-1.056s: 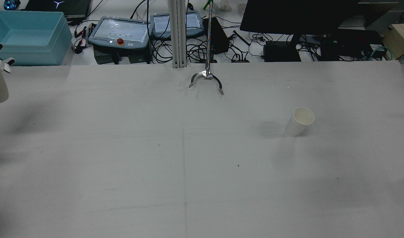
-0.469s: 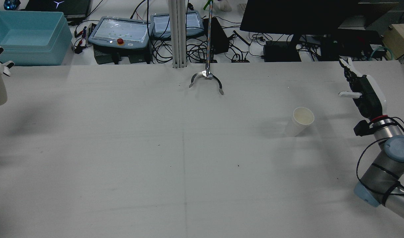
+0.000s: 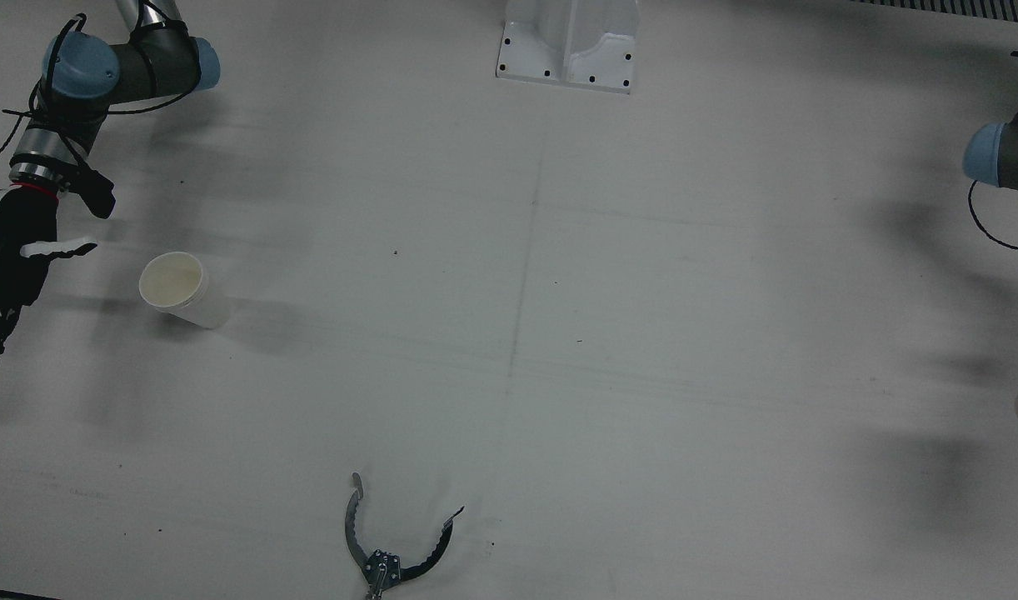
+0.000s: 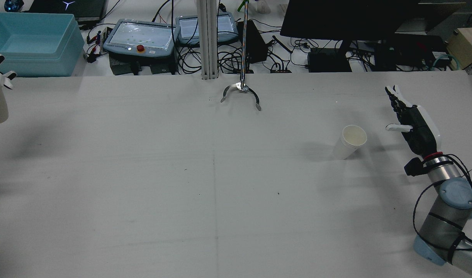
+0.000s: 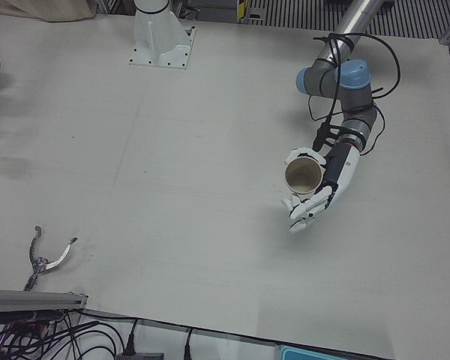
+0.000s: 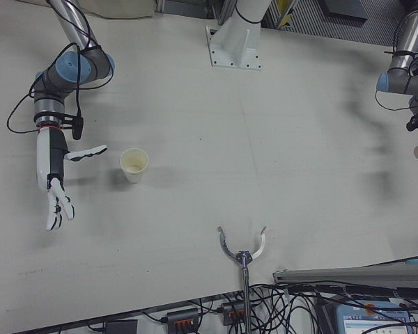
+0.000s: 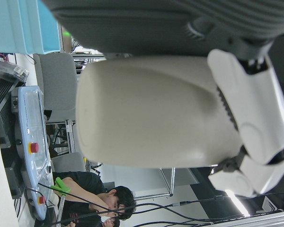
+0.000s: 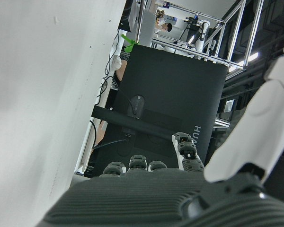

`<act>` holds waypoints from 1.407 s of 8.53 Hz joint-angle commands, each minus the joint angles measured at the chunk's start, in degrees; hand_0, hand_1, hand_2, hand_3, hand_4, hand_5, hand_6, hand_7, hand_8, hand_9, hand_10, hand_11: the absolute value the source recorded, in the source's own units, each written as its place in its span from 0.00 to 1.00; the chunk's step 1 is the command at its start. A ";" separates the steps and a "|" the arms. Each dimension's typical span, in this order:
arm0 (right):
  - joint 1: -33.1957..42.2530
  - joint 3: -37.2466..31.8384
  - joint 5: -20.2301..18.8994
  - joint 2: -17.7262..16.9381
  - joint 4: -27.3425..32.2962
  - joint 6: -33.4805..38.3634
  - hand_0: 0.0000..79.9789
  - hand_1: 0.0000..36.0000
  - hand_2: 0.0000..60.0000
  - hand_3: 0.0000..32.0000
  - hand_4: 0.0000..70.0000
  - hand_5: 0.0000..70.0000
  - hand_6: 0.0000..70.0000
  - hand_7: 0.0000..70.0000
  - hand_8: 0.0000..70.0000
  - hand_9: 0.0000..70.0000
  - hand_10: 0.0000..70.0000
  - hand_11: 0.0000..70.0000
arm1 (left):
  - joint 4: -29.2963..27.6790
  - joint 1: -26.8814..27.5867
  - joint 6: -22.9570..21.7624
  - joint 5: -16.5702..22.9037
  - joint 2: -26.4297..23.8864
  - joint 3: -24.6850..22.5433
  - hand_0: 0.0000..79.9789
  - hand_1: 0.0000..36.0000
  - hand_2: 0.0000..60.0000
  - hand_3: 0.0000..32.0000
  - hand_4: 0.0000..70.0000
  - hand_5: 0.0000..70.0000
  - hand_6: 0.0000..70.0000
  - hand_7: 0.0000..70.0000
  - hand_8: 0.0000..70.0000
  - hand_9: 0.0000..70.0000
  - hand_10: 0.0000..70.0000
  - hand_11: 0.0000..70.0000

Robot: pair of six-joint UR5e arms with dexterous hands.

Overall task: Pour water
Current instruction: 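Move the right hand toward the other white paper cup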

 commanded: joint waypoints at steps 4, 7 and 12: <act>-4.55 2.66 0.43 -1.61 0.00 0.16 0.58 0.21 0.00 0.00 0.06 0.00 0.00 0.00 0.07 0.02 0.02 0.04 | 2.51 0.09 0.14 -0.06 -0.43 -1.59 0.56 1.00 1.00 0.00 0.44 0.00 0.43 0.98 0.44 0.69 0.14 0.23; -6.13 3.81 0.34 -2.13 0.00 0.16 0.60 0.28 0.00 0.00 0.04 0.00 0.00 0.00 0.08 0.02 0.02 0.05 | 2.86 -0.09 0.06 -0.06 0.18 -3.18 0.56 1.00 1.00 0.00 0.44 0.00 0.43 0.98 0.44 0.69 0.13 0.22; -11.68 3.54 5.09 -0.73 -0.17 -0.72 0.60 0.30 0.00 0.00 0.05 0.00 0.00 0.00 0.07 0.02 0.02 0.05 | 3.21 -0.09 0.06 -0.06 0.36 -3.89 0.55 1.00 1.00 0.00 0.44 0.00 0.42 0.98 0.44 0.69 0.13 0.22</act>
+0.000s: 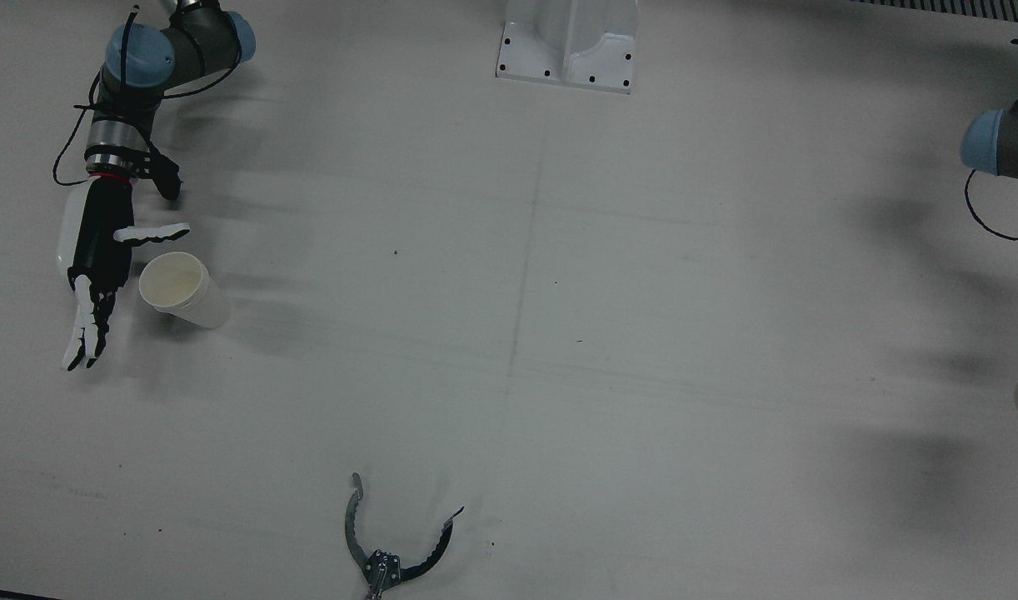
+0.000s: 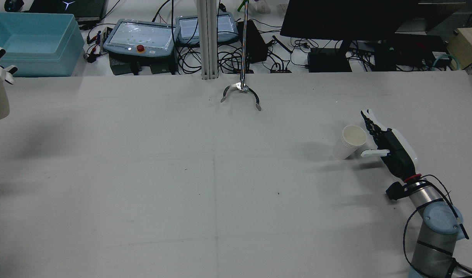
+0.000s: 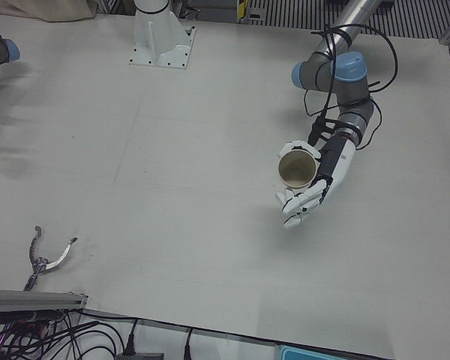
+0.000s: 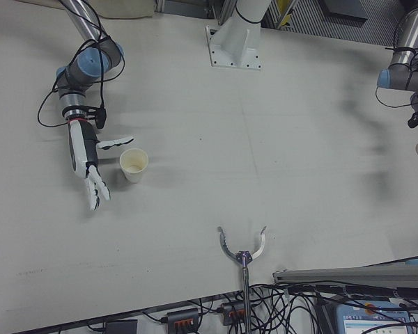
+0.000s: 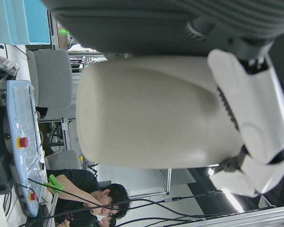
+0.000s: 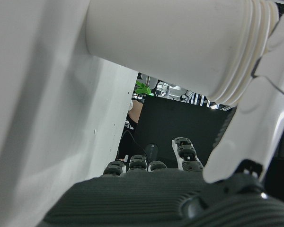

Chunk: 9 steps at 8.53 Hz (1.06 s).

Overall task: Pour water
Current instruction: 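Wrap the right hand fingers around the second white cup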

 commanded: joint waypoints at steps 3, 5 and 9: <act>-1.62 -0.12 1.52 2.50 -0.59 -1.41 0.60 0.29 0.00 0.00 0.06 0.00 0.00 0.00 0.08 0.02 0.02 0.05 | 0.05 0.02 -0.09 0.00 0.21 0.72 0.54 1.00 1.00 0.00 0.44 0.00 0.42 0.97 0.44 0.69 0.13 0.22; -1.97 -0.21 1.52 4.44 -0.59 -3.08 0.61 0.31 0.00 0.00 0.08 0.00 0.00 0.00 0.07 0.03 0.03 0.06 | -0.04 0.02 -0.18 0.00 0.47 0.90 0.53 1.00 1.00 0.00 0.44 0.00 0.42 0.96 0.43 0.69 0.14 0.22; -2.15 -0.30 1.52 4.54 -0.68 -3.35 0.61 0.31 0.00 0.00 0.10 0.00 0.03 0.03 0.08 0.03 0.02 0.05 | -0.48 0.19 -0.09 0.00 1.44 1.07 0.52 1.00 1.00 0.00 0.43 0.00 0.42 0.95 0.43 0.68 0.13 0.22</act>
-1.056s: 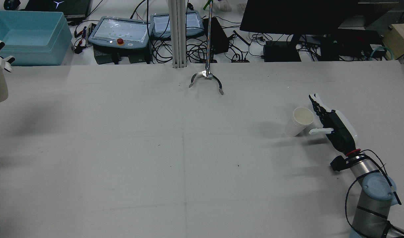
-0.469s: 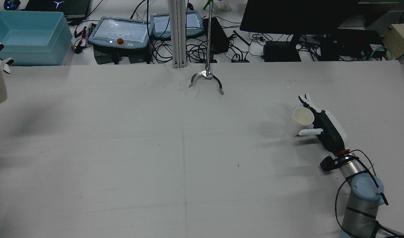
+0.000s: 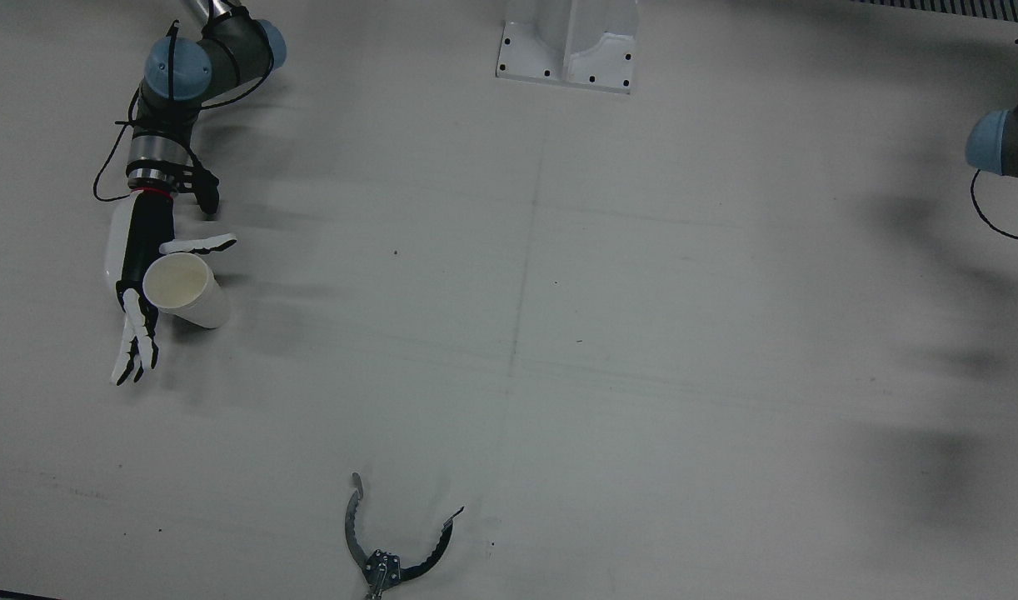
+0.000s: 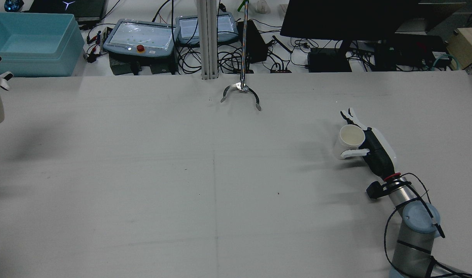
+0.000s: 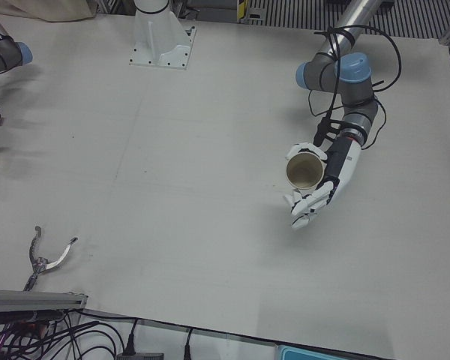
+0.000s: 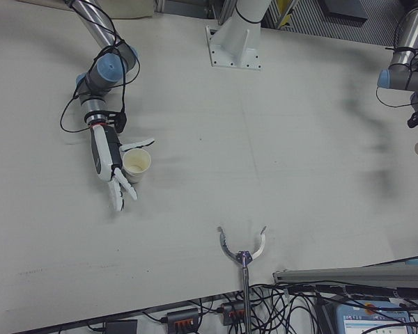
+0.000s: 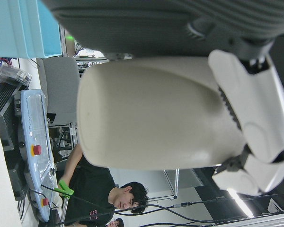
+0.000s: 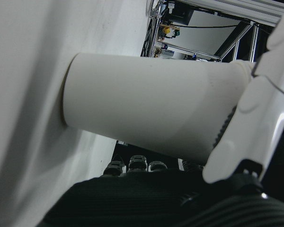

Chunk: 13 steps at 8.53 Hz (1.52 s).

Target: Pour water

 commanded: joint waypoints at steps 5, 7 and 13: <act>-0.19 0.06 0.17 0.25 -0.07 0.04 0.61 0.24 0.19 0.00 0.22 1.00 0.73 0.85 0.73 0.98 0.54 0.77 | -0.08 -0.11 -0.08 0.00 0.20 0.01 0.52 1.00 1.00 0.00 0.43 0.00 0.42 0.94 0.43 0.68 0.14 0.22; -0.19 0.15 0.26 0.25 -0.07 0.13 0.61 0.33 0.49 0.00 0.25 1.00 0.84 0.92 0.83 1.00 0.63 0.90 | -0.34 -0.11 -0.16 0.00 1.07 -0.17 0.51 1.00 1.00 0.00 0.43 0.00 0.42 0.94 0.43 0.68 0.14 0.22; 7.87 6.99 -0.17 -1.59 -0.42 0.30 0.62 0.38 0.46 0.00 0.24 1.00 0.77 0.86 0.74 0.99 0.55 0.79 | 4.45 0.68 0.10 6.55 -6.60 -1.57 0.53 1.00 1.00 0.00 0.44 0.00 0.43 0.94 0.43 0.68 0.14 0.23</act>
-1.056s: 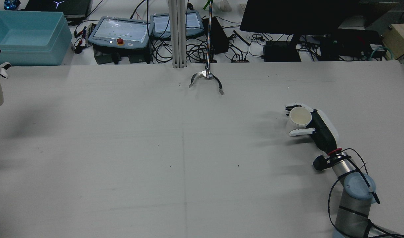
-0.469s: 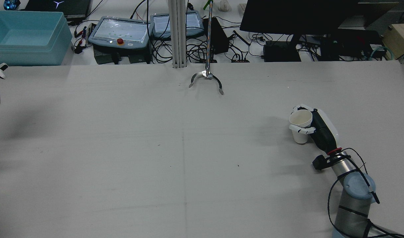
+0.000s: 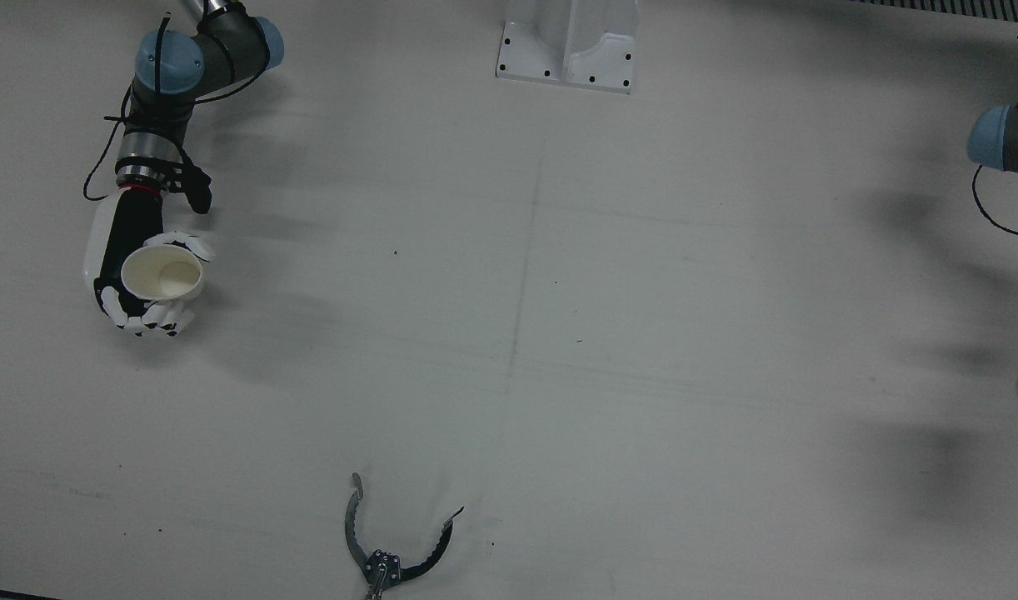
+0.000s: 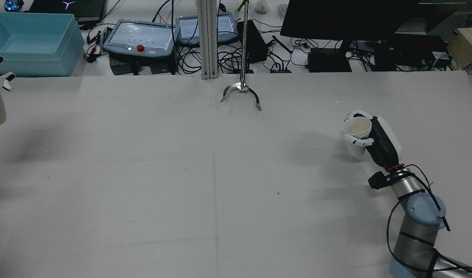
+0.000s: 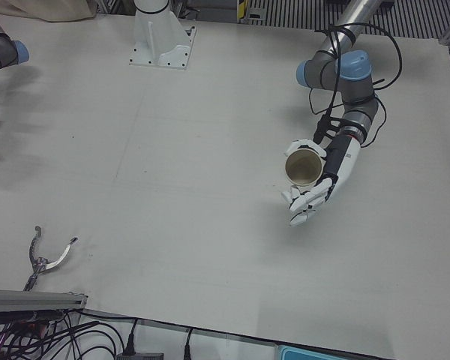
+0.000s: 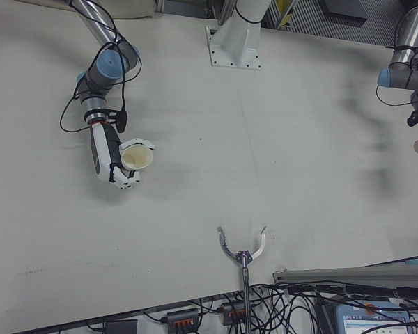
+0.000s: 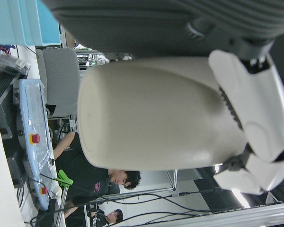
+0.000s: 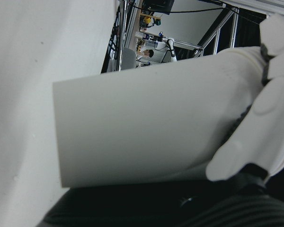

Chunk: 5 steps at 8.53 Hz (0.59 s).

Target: Pour water

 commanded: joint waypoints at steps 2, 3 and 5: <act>9.10 6.51 -0.95 -3.09 -0.32 -0.45 0.63 0.40 0.45 0.00 0.24 1.00 0.76 0.85 0.72 0.97 0.53 0.76 | 9.84 3.45 3.39 9.22 -16.80 -0.55 0.54 1.00 1.00 0.00 0.45 0.00 0.45 0.97 0.44 0.69 0.14 0.23; 10.60 6.60 -1.04 -3.18 -0.32 -0.37 0.63 0.40 0.45 0.00 0.24 1.00 0.76 0.85 0.72 0.96 0.53 0.75 | 11.26 5.82 6.37 9.76 -20.68 -0.55 0.54 1.00 1.00 0.00 0.45 0.00 0.45 0.96 0.44 0.68 0.14 0.24; 11.49 6.52 -2.62 -3.10 -0.32 -0.36 0.63 0.42 0.47 0.00 0.25 1.00 0.75 0.85 0.71 0.95 0.50 0.73 | 15.03 13.63 11.13 9.94 -28.60 -0.29 0.52 1.00 1.00 0.00 0.45 0.00 0.45 0.95 0.44 0.68 0.16 0.25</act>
